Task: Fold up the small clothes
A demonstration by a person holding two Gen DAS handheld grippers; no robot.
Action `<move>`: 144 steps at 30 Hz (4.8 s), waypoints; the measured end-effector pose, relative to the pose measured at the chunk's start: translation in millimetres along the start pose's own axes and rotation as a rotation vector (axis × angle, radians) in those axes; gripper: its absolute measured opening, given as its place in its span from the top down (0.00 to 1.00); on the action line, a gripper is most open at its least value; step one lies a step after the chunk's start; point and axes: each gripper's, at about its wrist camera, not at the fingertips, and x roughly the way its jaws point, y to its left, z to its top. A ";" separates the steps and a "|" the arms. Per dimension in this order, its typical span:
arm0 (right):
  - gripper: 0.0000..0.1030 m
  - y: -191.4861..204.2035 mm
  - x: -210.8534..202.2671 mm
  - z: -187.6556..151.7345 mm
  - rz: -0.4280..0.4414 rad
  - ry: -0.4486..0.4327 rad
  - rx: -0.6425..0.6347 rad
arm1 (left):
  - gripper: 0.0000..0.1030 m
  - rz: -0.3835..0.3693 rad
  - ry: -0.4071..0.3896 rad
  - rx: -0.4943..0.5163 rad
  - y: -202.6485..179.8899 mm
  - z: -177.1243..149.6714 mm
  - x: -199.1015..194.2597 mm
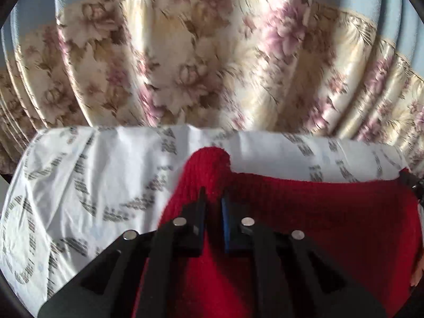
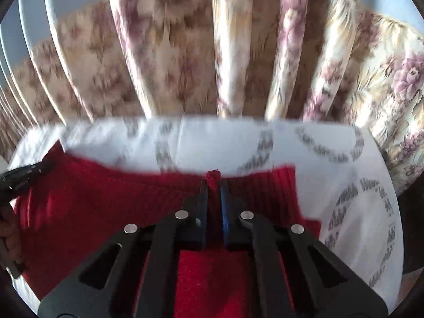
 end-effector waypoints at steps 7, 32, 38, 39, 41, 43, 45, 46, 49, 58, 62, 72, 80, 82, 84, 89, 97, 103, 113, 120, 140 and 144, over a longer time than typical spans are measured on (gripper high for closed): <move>0.47 -12.7 44.3 0.5 -0.090 0.132 0.055 | 0.59 0.104 0.102 0.030 -2.5 -2.4 29.5; 0.28 -69.4 -65.2 -110.1 0.015 0.040 0.107 | 0.09 -0.061 -0.107 0.086 -23.7 -86.9 -119.8; 0.29 -71.9 -46.4 -113.4 0.055 0.066 0.189 | 0.09 -0.105 -0.082 0.139 -55.7 -91.6 -109.2; 0.32 -71.9 -45.3 -114.0 0.060 0.065 0.198 | 0.09 -0.112 -0.075 0.149 -61.8 -92.5 -106.3; 0.41 -69.8 -45.4 -114.8 0.091 0.064 0.203 | 0.09 -0.122 -0.062 0.168 -72.5 -94.6 -101.0; 0.55 -66.4 -45.8 -114.3 0.122 0.069 0.201 | 0.09 -0.129 -0.050 0.176 -80.3 -95.6 -95.9; 0.60 -64.2 -46.3 -112.7 0.143 0.074 0.204 | 0.09 -0.135 -0.037 0.182 -87.1 -97.2 -91.1; 0.60 -63.7 -46.1 -112.0 0.144 0.076 0.205 | 0.09 -0.138 -0.034 0.182 -88.7 -97.9 -90.1; 0.65 -66.4 -45.7 -112.3 0.158 0.074 0.218 | 0.09 -0.128 -0.029 0.194 -93.4 -100.7 -86.0; 0.81 -54.4 -66.9 -104.8 0.158 -0.002 0.227 | 0.09 -0.097 -0.022 0.207 -103.3 -102.3 -82.4; 0.81 -48.8 -82.7 -93.3 0.183 -0.033 0.234 | 0.09 -0.072 0.004 0.202 -106.7 -102.0 -69.5; 0.81 -21.4 -122.0 -56.3 0.330 -0.095 0.285 | 0.07 -0.086 -0.007 0.200 -102.0 -99.4 -62.0; 0.81 22.7 -127.1 -31.3 0.403 -0.104 0.323 | 0.07 -0.036 -0.162 0.168 -40.3 -67.5 -115.5; 0.81 41.6 -126.8 -24.8 0.417 -0.104 0.313 | 0.07 -0.003 -0.186 0.160 -16.3 -59.3 -124.9; 0.81 59.7 -126.0 -20.8 0.421 -0.104 0.305 | 0.07 0.015 -0.198 0.138 9.3 -53.7 -132.2; 0.81 122.7 -114.2 -14.1 0.398 -0.105 0.262 | 0.07 0.025 -0.189 0.040 78.6 -44.9 -141.5; 0.81 242.1 -61.7 -24.4 0.355 -0.027 0.196 | 0.07 0.025 -0.150 -0.096 176.9 -61.2 -139.0; 0.74 302.6 -25.4 -44.8 0.247 0.027 0.089 | 0.07 0.041 -0.128 -0.126 195.7 -81.7 -138.1; 0.09 247.7 -127.3 -32.4 0.319 -0.171 0.056 | 0.07 -0.066 -0.146 -0.119 154.9 -96.7 -162.7; 0.09 147.3 -149.5 -54.3 0.110 -0.197 0.083 | 0.07 -0.147 -0.148 -0.015 81.6 -103.7 -183.3; 0.09 128.8 -128.2 -101.2 0.151 -0.107 0.091 | 0.86 -0.096 -0.094 0.075 80.3 -138.5 -145.2; 0.09 144.3 -112.9 -106.4 0.164 -0.062 0.052 | 0.65 -0.085 -0.103 0.063 92.3 -152.9 -131.7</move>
